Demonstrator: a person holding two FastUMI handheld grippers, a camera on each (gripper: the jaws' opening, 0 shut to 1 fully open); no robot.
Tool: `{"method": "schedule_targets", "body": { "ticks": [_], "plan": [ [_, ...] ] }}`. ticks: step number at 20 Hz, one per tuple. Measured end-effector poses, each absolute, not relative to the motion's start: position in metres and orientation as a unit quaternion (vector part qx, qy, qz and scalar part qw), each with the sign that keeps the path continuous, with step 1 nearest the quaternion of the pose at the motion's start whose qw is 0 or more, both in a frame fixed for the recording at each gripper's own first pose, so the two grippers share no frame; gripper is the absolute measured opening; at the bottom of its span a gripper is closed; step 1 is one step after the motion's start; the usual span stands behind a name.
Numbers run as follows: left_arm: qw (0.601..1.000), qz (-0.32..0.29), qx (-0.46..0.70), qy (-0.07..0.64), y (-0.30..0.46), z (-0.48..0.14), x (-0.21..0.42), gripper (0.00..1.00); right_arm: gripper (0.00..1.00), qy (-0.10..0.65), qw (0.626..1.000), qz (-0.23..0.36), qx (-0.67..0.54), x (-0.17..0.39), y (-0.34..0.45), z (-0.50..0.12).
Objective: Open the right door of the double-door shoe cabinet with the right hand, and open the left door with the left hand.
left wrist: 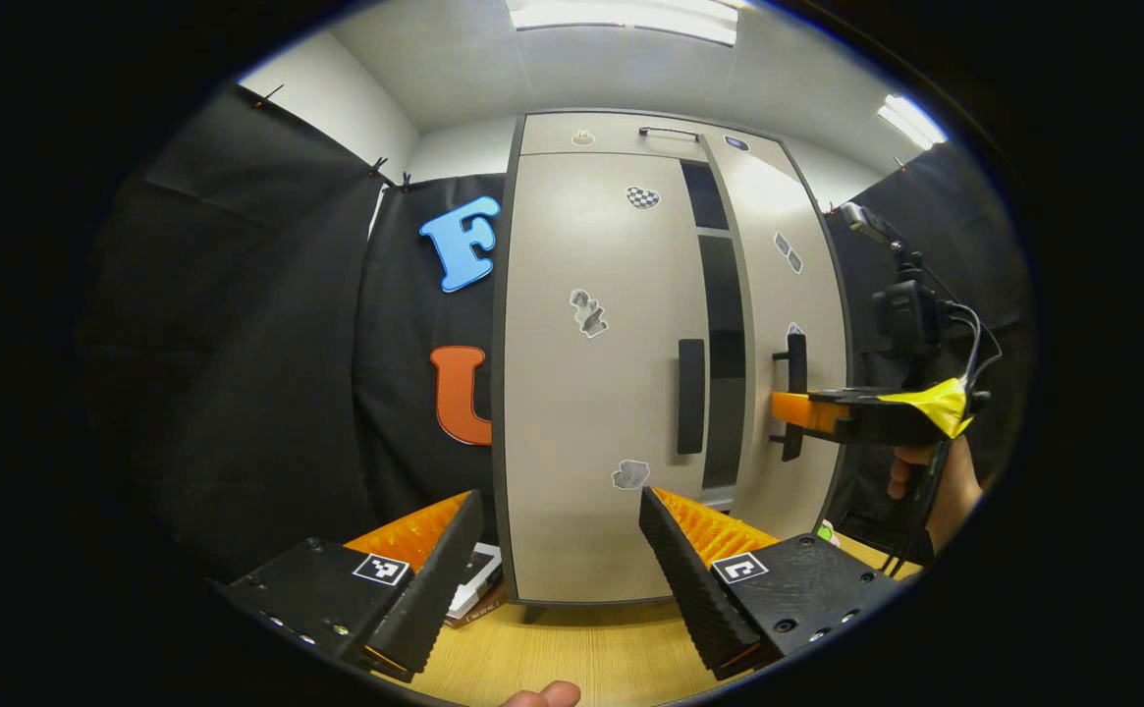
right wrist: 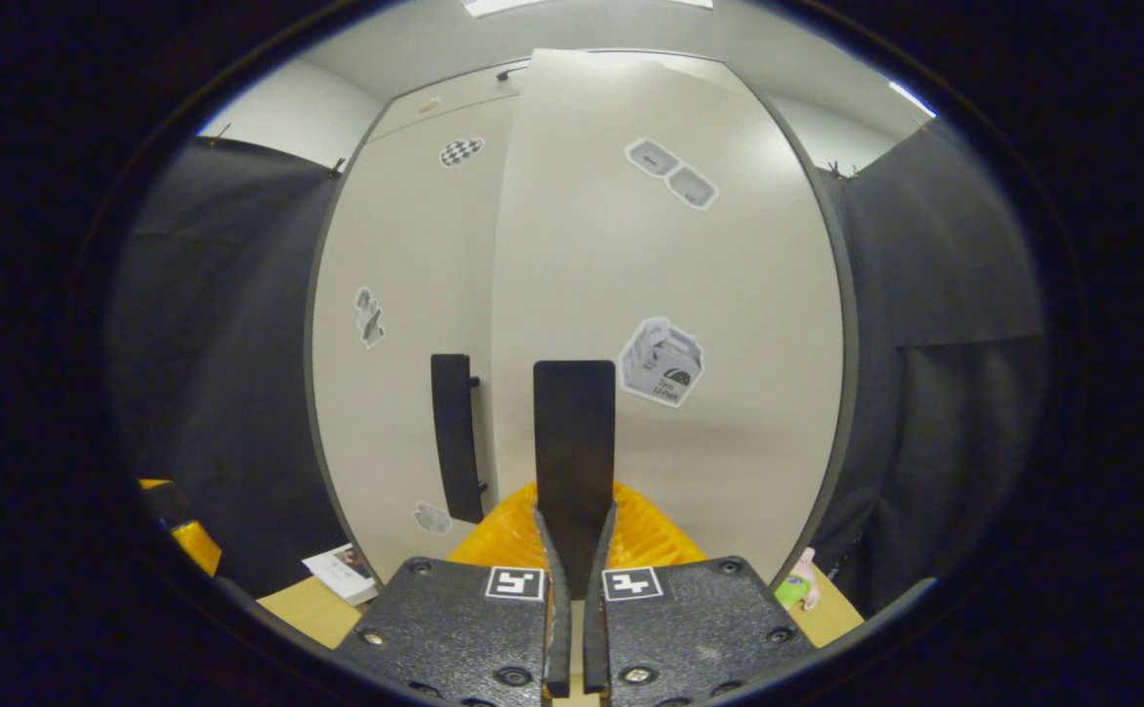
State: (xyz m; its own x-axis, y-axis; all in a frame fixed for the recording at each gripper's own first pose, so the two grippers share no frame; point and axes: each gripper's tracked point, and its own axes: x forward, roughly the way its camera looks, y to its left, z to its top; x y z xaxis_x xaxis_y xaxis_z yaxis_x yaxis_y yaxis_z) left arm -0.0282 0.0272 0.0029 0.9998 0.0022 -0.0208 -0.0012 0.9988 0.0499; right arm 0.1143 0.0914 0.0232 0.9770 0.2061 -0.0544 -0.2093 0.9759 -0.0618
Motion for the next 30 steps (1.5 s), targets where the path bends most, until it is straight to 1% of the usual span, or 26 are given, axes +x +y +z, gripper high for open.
{"method": "schedule_targets", "body": {
  "ticks": [7, 10, 14, 20, 22, 23, 25, 28, 30],
  "plan": [
    [0.999, 0.002, 0.04, 0.011, -0.008, 0.006, -0.039, 0.96, 0.08, 0.023, 0.992, 0.121, -0.035, 0.07, 0.053, 0.028],
    [0.999, 0.012, 0.038, 0.006, -0.015, 0.011, -0.044, 0.96, 0.08, 0.021, 0.992, 0.122, -0.036, 0.043, 0.025, 0.029],
    [0.999, 0.025, 0.031, 0.006, -0.023, 0.01, -0.043, 0.96, 0.08, 0.022, 0.992, 0.115, -0.044, 0.025, -0.011, 0.031],
    [0.999, 0.024, 0.024, 0.014, -0.045, 0.004, -0.039, 0.96, 0.07, 0.01, 0.996, 0.072, -0.043, 0.013, -0.07, 0.036],
    [0.999, 0.022, 0.022, 0.017, -0.053, 0.002, -0.038, 0.96, 0.07, 0.0, 0.998, 0.048, -0.038, 0.014, -0.093, 0.038],
    [0.999, 0.02, 0.021, 0.022, -0.057, -0.001, -0.038, 0.96, 0.03, -0.001, 0.998, 0.034, -0.044, 0.016, -0.105, 0.037],
    [0.999, 0.015, 0.023, 0.022, -0.065, -0.001, -0.038, 0.96, 0.04, -0.006, 0.998, -0.004, -0.057, 0.02, -0.134, 0.039],
    [0.999, 0.011, 0.027, 0.021, -0.07, -0.001, -0.036, 0.96, 0.04, -0.006, 0.999, 0.032, -0.006, 0.022, -0.131, 0.041],
    [0.999, 0.014, 0.028, 0.024, -0.07, -0.003, -0.037, 0.96, 0.04, -0.009, 0.999, 0.027, -0.016, 0.025, -0.135, 0.038]
  ]
}}
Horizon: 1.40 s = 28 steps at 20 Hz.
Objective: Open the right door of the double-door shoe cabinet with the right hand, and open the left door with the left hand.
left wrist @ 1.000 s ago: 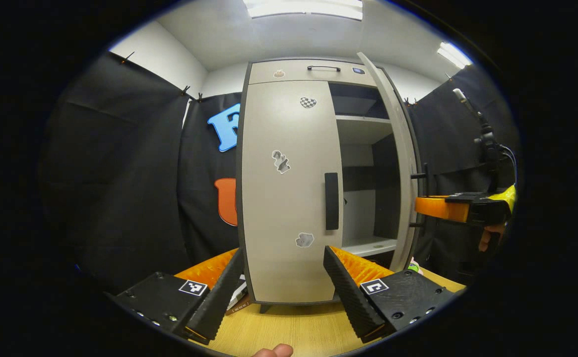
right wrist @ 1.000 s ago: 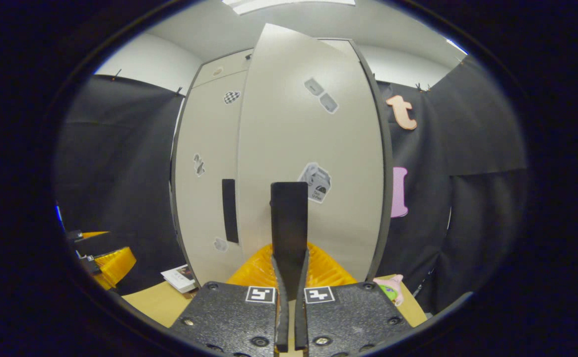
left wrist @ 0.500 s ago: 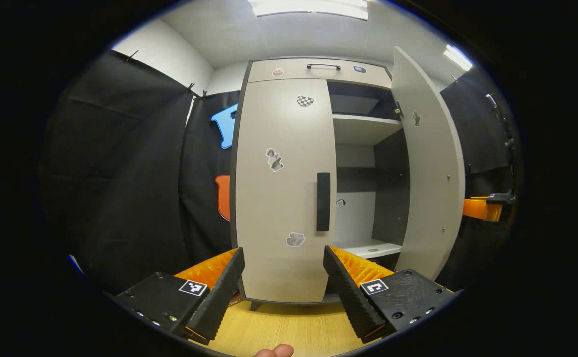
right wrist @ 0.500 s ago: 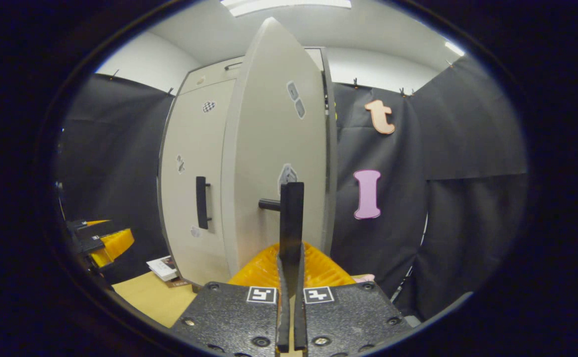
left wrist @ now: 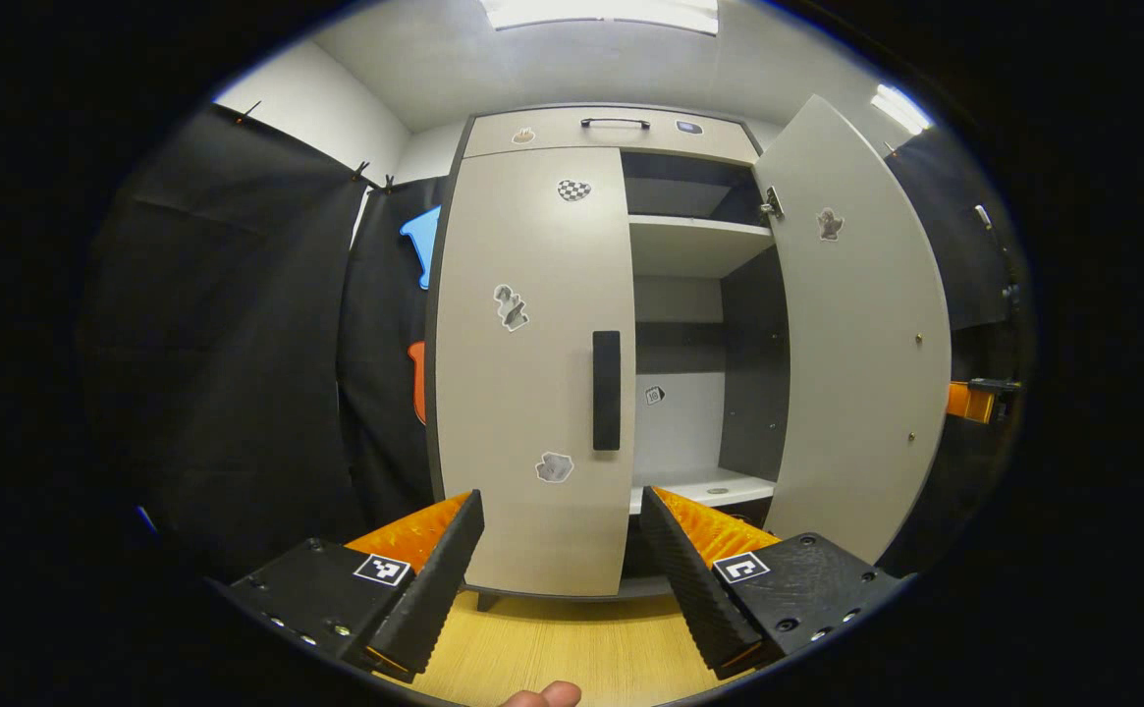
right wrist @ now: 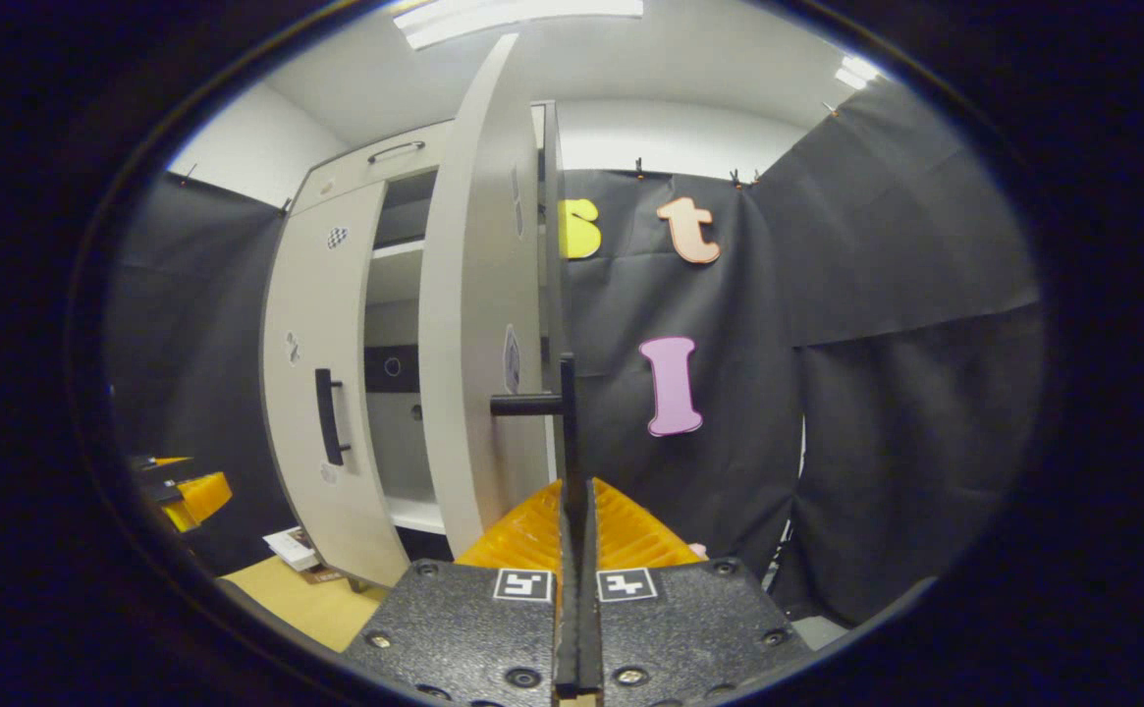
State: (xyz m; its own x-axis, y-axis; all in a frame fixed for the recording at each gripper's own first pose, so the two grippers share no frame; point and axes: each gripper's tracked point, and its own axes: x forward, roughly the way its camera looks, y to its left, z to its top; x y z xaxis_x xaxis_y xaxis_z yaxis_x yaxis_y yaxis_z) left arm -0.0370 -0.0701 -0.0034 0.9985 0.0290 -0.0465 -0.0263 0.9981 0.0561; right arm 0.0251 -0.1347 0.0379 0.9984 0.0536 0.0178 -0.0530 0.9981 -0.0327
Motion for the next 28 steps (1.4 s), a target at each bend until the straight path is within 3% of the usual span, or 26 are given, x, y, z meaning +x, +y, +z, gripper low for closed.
{"method": "schedule_targets", "body": {
  "ticks": [5, 8, 12, 18, 22, 24, 25, 27, 28],
  "plan": [
    [0.999, 0.019, 0.023, 0.028, -0.063, -0.006, -0.038, 0.96, 0.04, -0.005, 0.999, 0.012, -0.033, 0.019, -0.137, 0.039],
    [0.999, 0.025, 0.014, 0.027, -0.057, -0.007, -0.037, 0.96, 0.04, -0.008, 1.0, -0.002, -0.025, -0.012, -0.134, 0.034],
    [0.999, 0.02, -0.014, 0.026, -0.056, -0.009, -0.033, 0.96, 0.04, -0.015, 0.999, 0.039, -0.033, -0.062, -0.092, 0.022],
    [0.999, 0.032, 0.007, 0.031, -0.046, -0.013, -0.032, 0.95, 0.04, 0.0, 0.996, 0.076, -0.044, -0.049, -0.04, 0.01],
    [0.999, 0.037, 0.016, 0.034, -0.034, -0.015, -0.033, 0.95, 0.04, 0.005, 0.997, 0.047, -0.056, -0.031, -0.036, 0.009],
    [0.999, 0.038, 0.015, 0.031, -0.031, -0.014, -0.033, 0.95, 0.17, 0.009, 0.998, 0.04, -0.053, -0.027, -0.034, 0.007],
    [0.999, 0.037, 0.014, 0.03, -0.031, -0.012, -0.032, 0.95, 0.4, 0.01, 0.998, 0.032, -0.056, -0.025, -0.036, 0.006],
    [0.999, 0.034, 0.014, 0.026, -0.031, -0.01, -0.03, 0.95, 0.6, 0.015, 0.998, 0.029, -0.055, -0.021, -0.035, 0.003],
    [0.999, 0.032, 0.016, 0.023, -0.031, -0.008, -0.028, 0.95, 0.64, 0.02, 0.998, 0.028, -0.049, -0.019, -0.034, 0.001]
  ]
}}
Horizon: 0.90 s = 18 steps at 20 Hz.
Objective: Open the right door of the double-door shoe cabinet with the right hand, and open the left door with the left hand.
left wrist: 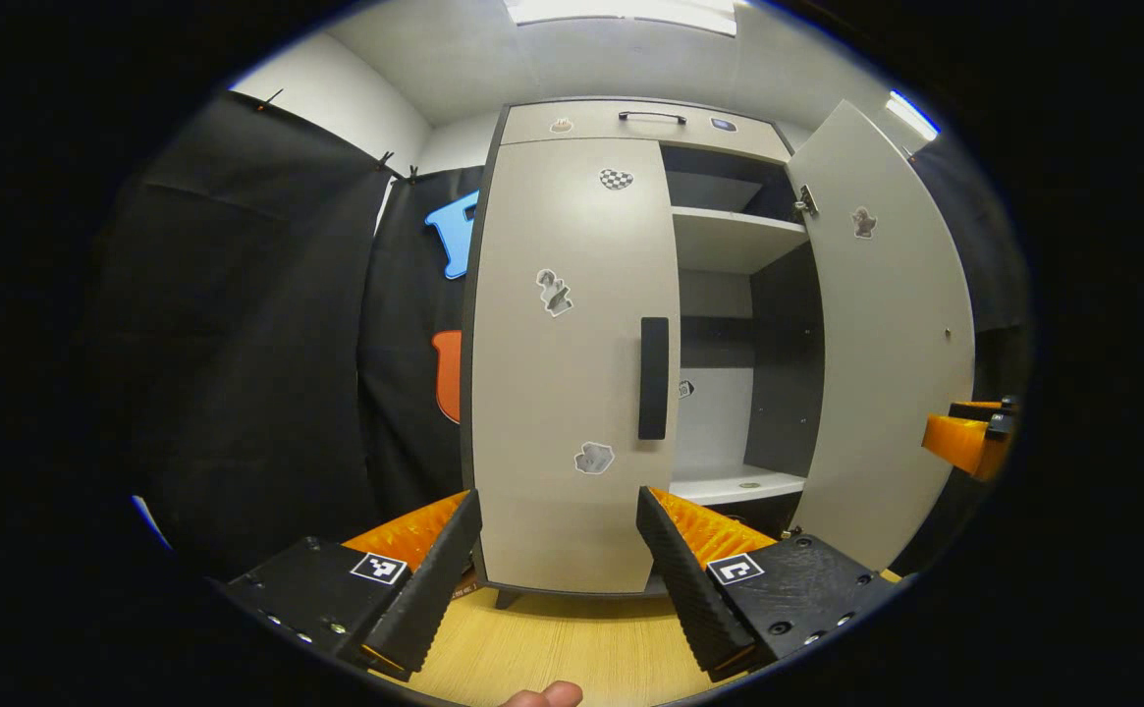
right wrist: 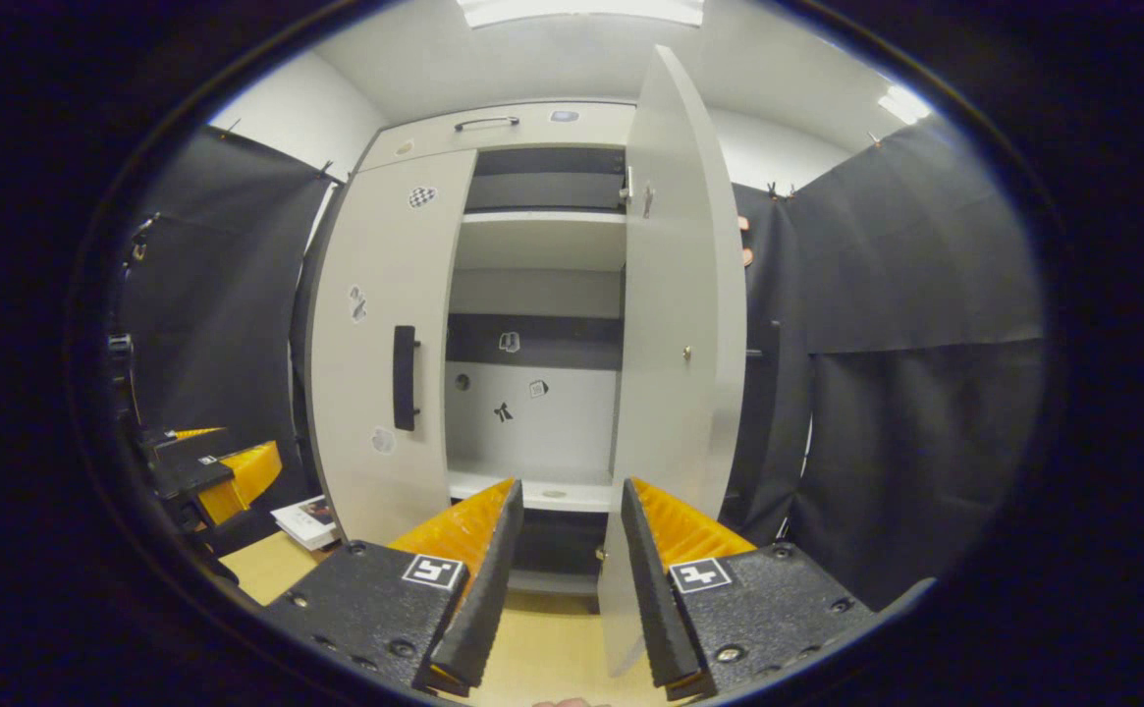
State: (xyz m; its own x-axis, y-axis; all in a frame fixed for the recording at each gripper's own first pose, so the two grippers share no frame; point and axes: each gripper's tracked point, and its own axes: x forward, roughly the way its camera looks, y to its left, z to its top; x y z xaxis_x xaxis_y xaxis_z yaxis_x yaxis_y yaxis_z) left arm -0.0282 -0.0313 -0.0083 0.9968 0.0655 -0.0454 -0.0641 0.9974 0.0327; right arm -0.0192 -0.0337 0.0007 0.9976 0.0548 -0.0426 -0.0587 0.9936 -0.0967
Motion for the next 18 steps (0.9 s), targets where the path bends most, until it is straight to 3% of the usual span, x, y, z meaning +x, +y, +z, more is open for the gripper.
{"method": "schedule_targets", "body": {
  "ticks": [2, 5, 9, 18],
  "plan": [
    [0.999, 0.031, 0.02, 0.019, -0.033, -0.005, -0.025, 0.95, 0.67, 0.028, 0.999, 0.015, -0.042, -0.016, -0.039, -0.003],
    [0.999, 0.007, 0.016, 0.027, -0.048, -0.002, -0.005, 0.95, 0.83, 0.029, 0.999, 0.012, -0.035, -0.014, -0.042, -0.005],
    [0.999, -0.03, -0.032, -0.013, -0.076, 0.027, 0.044, 0.95, 0.83, 0.035, 0.998, 0.03, -0.042, -0.013, -0.037, -0.01],
    [0.999, -0.046, 0.007, 0.002, -0.104, 0.029, 0.141, 0.95, 0.83, 0.052, 0.997, 0.044, -0.028, -0.017, -0.039, -0.019]
  ]
}}
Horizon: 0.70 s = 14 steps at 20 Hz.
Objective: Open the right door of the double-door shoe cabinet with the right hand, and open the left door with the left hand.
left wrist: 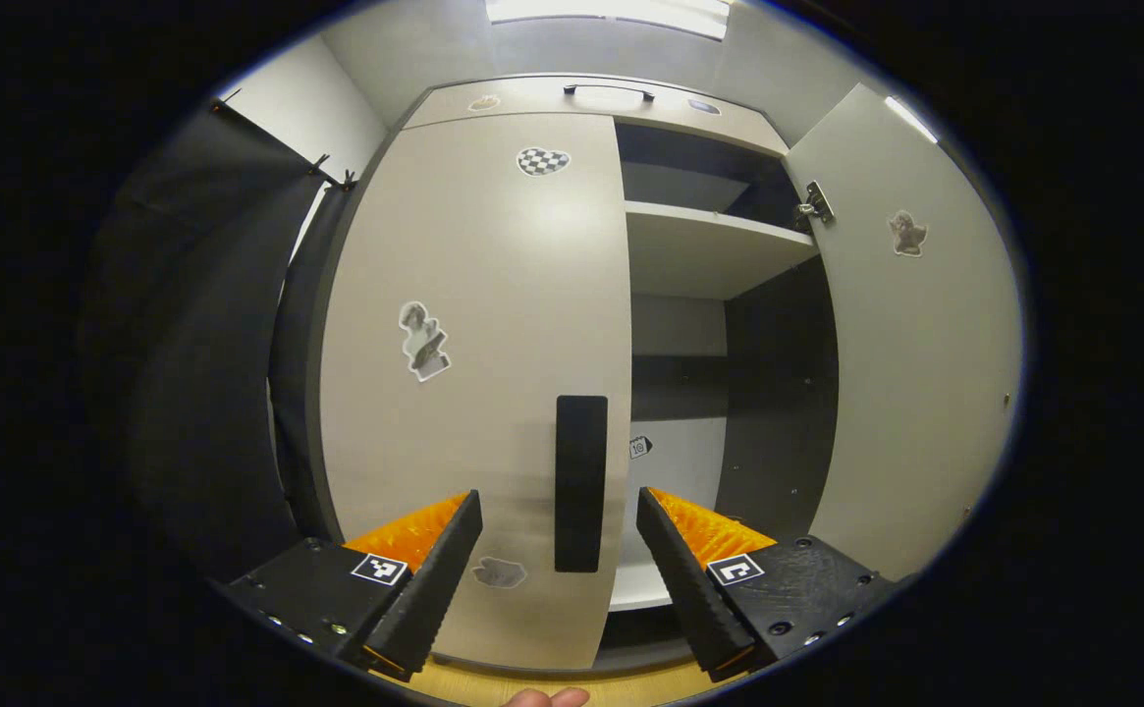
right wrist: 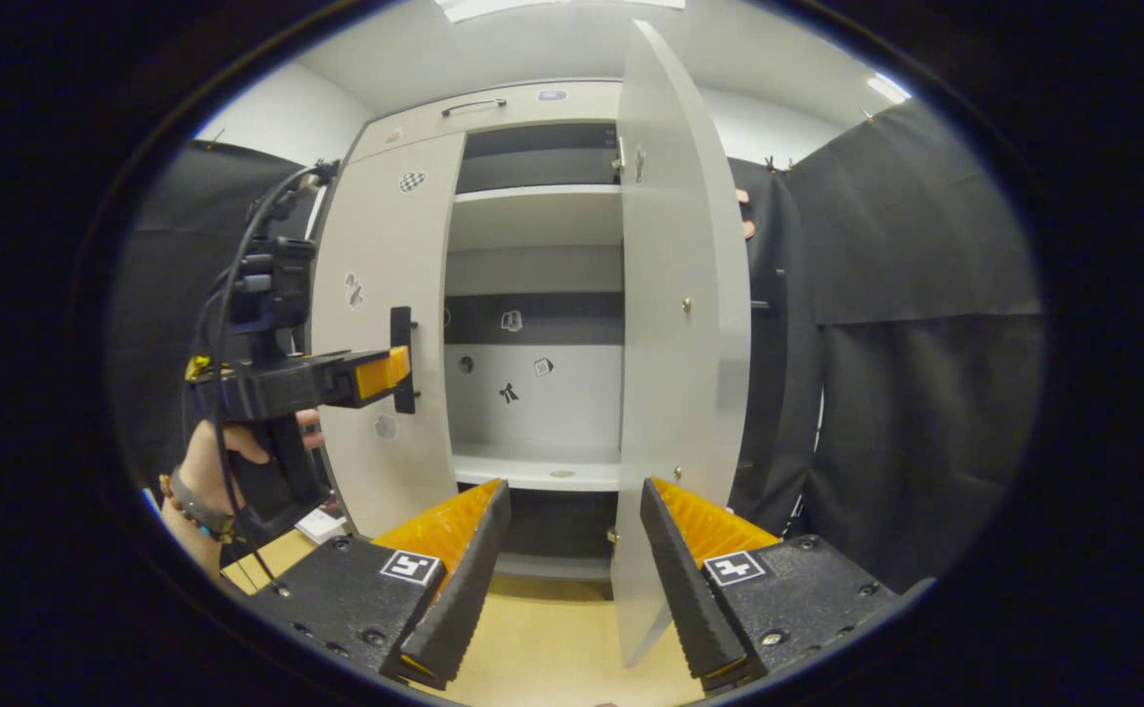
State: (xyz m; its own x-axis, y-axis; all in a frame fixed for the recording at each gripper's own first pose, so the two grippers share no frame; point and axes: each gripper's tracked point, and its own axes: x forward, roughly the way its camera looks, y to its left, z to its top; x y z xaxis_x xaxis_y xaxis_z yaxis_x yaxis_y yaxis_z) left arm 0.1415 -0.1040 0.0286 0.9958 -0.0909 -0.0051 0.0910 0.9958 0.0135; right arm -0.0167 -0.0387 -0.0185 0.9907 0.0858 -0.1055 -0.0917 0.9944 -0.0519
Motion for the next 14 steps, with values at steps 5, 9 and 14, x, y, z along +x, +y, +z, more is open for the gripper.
{"method": "schedule_targets", "body": {
  "ticks": [5, 9, 14],
  "plan": [
    [0.999, -0.03, -0.007, 0.022, -0.101, 0.021, 0.174, 0.95, 0.83, 0.063, 0.996, 0.055, -0.021, -0.019, -0.043, -0.024],
    [0.998, -0.031, -0.021, 0.047, -0.095, 0.01, 0.181, 0.95, 0.83, 0.06, 0.996, 0.063, -0.028, -0.019, -0.043, -0.024],
    [0.999, -0.03, -0.007, 0.039, -0.094, 0.013, 0.184, 0.93, 0.83, 0.056, 0.996, 0.07, -0.028, -0.013, -0.04, -0.021]
  ]
}}
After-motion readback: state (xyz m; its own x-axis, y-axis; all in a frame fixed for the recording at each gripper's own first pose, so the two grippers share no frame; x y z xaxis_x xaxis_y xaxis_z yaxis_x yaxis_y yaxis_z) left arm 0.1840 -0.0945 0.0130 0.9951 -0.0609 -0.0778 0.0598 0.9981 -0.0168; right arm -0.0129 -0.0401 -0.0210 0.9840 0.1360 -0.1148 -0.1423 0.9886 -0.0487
